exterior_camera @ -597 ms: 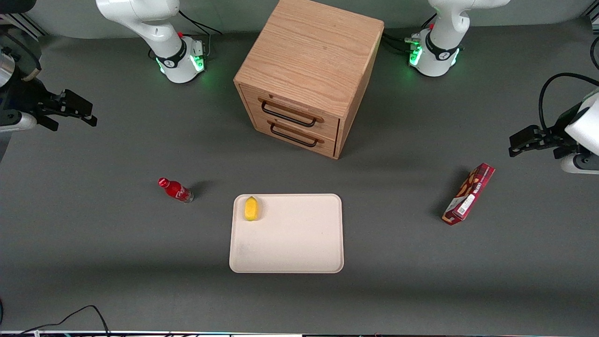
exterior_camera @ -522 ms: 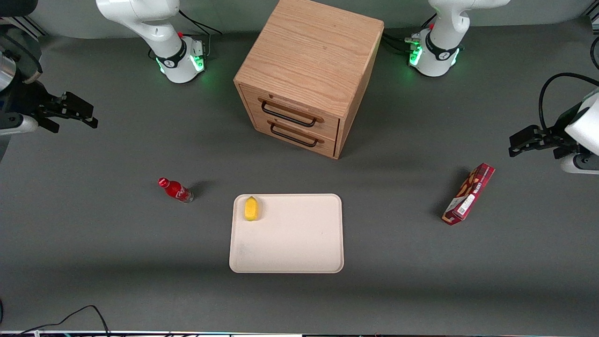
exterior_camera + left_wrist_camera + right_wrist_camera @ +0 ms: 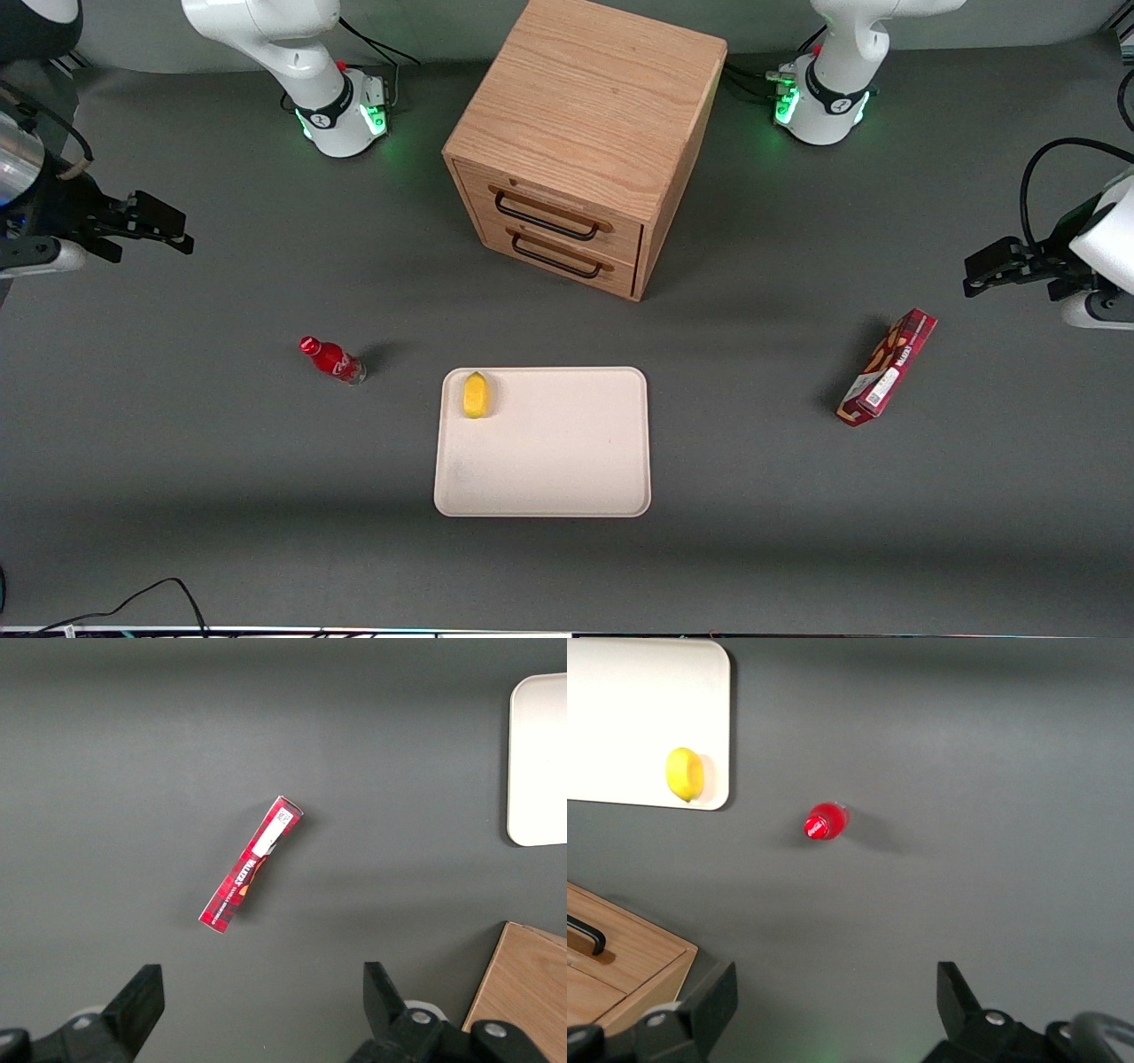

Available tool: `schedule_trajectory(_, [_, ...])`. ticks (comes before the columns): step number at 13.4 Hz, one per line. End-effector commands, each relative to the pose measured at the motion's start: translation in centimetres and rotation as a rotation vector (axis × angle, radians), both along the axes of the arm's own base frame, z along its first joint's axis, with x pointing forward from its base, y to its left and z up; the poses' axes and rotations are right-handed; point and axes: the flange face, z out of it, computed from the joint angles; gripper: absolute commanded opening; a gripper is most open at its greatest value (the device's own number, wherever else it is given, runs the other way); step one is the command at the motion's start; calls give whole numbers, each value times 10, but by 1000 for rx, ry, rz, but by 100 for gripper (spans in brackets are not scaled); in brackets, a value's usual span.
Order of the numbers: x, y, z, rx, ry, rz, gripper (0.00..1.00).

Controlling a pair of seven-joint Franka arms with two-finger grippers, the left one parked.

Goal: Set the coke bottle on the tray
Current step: 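Reach the right gripper down to the red Coca-Cola bottle and grasp it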

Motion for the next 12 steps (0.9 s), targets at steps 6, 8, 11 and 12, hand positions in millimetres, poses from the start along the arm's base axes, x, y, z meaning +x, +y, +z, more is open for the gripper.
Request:
schedule_trajectory(6, [27, 55, -181, 24, -93, 55, 100])
schedule_trajectory(8, [29, 59, -219, 26, -120, 60, 100])
schedule_trajectory(11, [14, 55, -256, 16, -170, 71, 100])
schedule_trajectory(12, [13, 54, -259, 16, -173, 70, 99])
